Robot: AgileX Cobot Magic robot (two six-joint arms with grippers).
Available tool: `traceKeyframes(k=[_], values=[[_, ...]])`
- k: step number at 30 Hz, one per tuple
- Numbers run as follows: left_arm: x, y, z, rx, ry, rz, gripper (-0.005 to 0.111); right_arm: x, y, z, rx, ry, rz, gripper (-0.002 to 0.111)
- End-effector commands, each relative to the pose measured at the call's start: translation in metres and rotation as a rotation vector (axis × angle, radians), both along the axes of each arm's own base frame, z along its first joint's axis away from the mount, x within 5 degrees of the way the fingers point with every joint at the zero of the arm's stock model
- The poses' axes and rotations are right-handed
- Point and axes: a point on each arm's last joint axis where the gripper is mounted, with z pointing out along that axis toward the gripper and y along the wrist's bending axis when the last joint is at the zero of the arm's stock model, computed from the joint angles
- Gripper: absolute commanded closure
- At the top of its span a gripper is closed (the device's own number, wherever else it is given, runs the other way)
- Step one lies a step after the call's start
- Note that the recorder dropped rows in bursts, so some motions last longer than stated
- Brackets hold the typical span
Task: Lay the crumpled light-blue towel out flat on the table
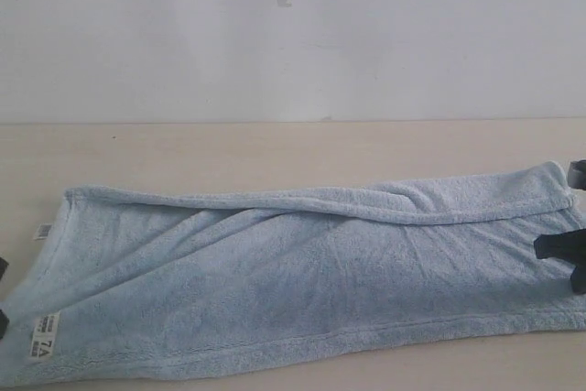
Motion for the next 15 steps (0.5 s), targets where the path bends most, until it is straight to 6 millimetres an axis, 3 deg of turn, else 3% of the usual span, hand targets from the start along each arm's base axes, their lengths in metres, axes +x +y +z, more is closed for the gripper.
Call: traceKeyframes(k=[1,3,5,11,15], values=[[0.002,0.001,-0.005,0.014,-0.026,0.040,0.046,0.002,0.000,0.012,0.005,-0.028,0.011,0.107],[0.005,0.003,-0.003,0.025,-0.063,0.074,0.025,0.003,0.000,0.016,0.006,-0.045,0.007,0.107],[0.009,0.005,0.001,0.047,-0.113,0.105,0.015,0.003,0.000,0.020,0.005,-0.062,0.004,0.107],[0.027,0.011,0.028,0.071,-0.262,0.201,0.021,0.006,0.001,0.041,0.009,-0.161,-0.013,0.107],[0.043,0.005,0.045,0.000,-0.349,0.186,0.025,0.016,0.020,0.057,0.025,-0.192,0.126,0.107]])
